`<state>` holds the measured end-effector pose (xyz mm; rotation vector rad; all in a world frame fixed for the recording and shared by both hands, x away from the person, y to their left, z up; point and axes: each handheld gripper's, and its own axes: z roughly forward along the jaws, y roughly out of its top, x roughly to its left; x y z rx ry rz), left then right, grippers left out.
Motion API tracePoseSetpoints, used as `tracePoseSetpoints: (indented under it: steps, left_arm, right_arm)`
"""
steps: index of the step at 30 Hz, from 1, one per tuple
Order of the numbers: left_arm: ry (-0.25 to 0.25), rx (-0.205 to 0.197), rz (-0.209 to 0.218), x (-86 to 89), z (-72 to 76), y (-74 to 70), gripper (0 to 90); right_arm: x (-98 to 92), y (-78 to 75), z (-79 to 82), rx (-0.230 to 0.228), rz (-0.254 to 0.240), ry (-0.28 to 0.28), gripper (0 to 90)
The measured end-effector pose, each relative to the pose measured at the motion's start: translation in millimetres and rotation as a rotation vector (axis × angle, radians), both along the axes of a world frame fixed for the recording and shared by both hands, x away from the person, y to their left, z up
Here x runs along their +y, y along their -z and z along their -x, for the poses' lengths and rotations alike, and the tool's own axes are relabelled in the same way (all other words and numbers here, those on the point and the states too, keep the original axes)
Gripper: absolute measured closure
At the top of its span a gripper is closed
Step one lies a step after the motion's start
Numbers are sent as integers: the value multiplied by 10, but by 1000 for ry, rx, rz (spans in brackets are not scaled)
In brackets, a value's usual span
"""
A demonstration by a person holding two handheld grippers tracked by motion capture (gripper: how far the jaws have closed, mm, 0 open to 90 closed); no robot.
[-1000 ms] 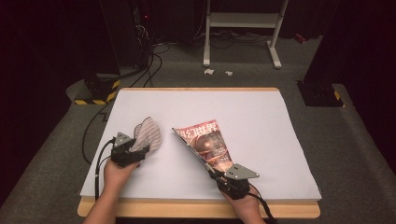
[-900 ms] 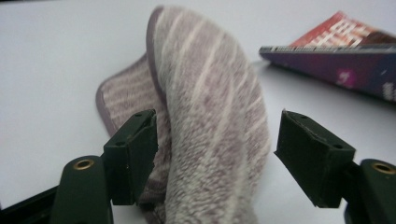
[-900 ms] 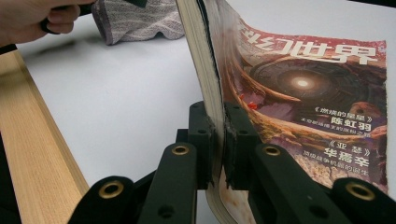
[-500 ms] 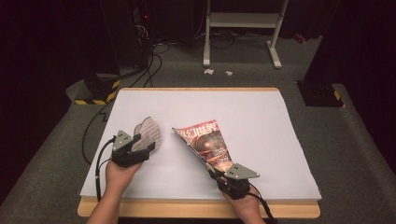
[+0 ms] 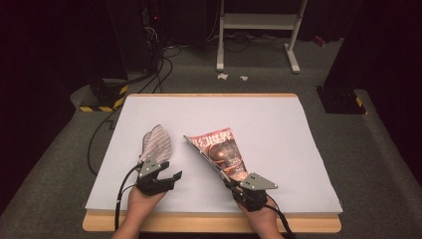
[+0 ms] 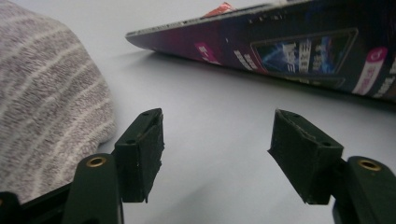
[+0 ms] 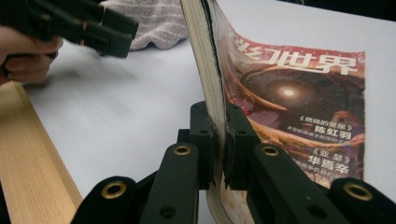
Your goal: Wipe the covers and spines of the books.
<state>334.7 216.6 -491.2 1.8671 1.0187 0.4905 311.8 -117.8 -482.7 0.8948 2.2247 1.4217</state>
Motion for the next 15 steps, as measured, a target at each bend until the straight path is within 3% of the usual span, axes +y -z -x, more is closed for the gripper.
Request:
tracePoseSetpoints:
  steps: [15]
  left_arm:
    - [-15, -8, 28, 92, 14, 52, 348]
  right_arm:
    - [-43, -378, -152, -38, -49, 72, 848]
